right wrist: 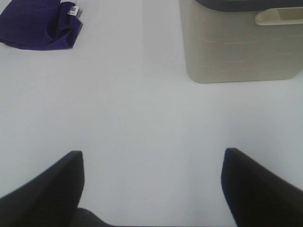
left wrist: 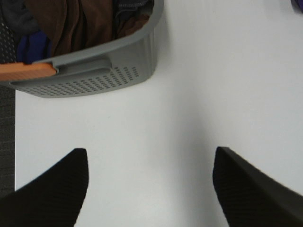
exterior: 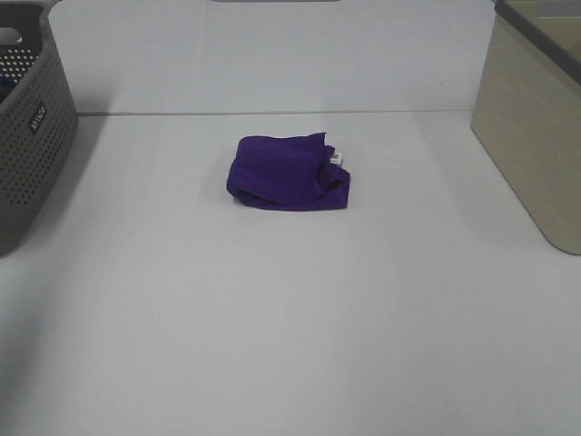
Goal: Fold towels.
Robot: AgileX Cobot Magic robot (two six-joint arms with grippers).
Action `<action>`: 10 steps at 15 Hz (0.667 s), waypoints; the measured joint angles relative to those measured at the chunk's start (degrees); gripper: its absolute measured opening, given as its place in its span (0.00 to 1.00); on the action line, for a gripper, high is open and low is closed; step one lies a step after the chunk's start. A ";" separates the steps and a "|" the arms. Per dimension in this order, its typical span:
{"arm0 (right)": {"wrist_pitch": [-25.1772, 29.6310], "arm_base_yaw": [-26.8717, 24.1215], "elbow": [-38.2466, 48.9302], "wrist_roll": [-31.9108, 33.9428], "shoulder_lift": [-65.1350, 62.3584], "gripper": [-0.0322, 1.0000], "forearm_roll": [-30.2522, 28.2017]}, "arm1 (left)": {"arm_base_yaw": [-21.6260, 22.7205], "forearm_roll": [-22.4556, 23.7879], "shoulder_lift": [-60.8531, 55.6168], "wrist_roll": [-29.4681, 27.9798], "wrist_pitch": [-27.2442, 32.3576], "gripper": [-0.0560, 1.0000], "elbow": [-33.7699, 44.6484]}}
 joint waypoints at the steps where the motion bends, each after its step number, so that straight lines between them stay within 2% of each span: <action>1: -0.57 0.00 2.18 0.00 -2.98 0.79 -0.06 | 0.00 0.00 -5.21 0.00 -0.57 0.69 4.13; 5: -1.66 0.00 9.51 -3.55 -13.29 0.79 -0.57 | 0.00 0.00 -23.95 0.00 -1.26 0.69 15.58; 10: -3.04 0.00 14.50 -4.64 -19.65 0.79 -0.69 | 0.00 -0.40 -42.00 0.06 -1.20 0.69 24.47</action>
